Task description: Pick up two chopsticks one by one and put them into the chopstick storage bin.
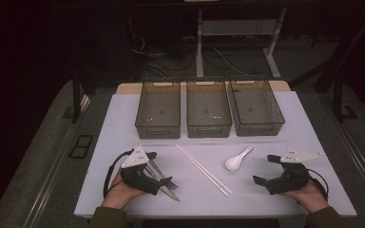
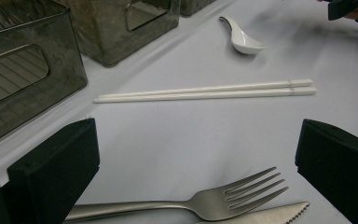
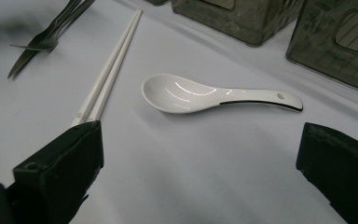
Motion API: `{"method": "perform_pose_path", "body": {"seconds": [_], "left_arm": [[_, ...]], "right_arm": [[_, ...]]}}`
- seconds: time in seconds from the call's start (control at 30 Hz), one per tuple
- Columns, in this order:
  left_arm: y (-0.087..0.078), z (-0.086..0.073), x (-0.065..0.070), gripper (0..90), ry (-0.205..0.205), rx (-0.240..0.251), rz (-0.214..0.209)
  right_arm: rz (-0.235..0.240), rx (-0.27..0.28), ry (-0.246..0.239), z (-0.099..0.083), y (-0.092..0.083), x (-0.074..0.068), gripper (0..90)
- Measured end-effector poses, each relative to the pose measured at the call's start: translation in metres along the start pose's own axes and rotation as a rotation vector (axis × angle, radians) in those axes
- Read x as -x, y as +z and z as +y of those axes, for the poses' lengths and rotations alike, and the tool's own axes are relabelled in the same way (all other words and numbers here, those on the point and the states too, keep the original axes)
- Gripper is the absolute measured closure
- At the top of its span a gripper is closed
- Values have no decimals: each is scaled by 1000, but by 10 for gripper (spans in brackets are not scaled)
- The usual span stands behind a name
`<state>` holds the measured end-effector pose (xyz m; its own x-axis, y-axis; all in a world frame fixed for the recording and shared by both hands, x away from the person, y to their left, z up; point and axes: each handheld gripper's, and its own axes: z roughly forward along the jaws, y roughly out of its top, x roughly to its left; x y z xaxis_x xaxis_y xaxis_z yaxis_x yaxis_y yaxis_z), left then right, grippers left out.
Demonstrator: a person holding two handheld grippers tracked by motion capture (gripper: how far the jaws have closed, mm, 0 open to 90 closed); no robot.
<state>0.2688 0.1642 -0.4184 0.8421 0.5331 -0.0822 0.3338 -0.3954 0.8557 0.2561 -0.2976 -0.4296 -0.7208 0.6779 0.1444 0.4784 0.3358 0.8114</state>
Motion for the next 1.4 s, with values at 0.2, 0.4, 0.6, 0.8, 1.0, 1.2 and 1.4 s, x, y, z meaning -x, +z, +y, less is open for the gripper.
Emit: {"method": "perform_pose_path", "body": {"seconds": [0.2,0.4,0.6,0.8,1.0,1.2,1.4], "left_arm": [[-1,1,1,0,3,4,-7],[-1,-1,5,0,10,-4,-11],[-2,0,4,0,11,-5,-5],[-3,-1,4,0,6,-4,-2],[-5,0,5,0,9,0,4],[-7,-1,3,0,-3,-2,12],[-7,-1,3,0,0,3,10]], "right_arm": [[8,-15,-4,4,0,-2,8],[23,-21,0,11,0,-5,8],[30,-24,-7,18,4,-7,8],[40,-24,-7,23,6,-8,8],[50,-20,-7,25,7,-11,8],[64,-19,-10,31,10,-13,8],[75,-23,-12,37,16,-15,9]]}}
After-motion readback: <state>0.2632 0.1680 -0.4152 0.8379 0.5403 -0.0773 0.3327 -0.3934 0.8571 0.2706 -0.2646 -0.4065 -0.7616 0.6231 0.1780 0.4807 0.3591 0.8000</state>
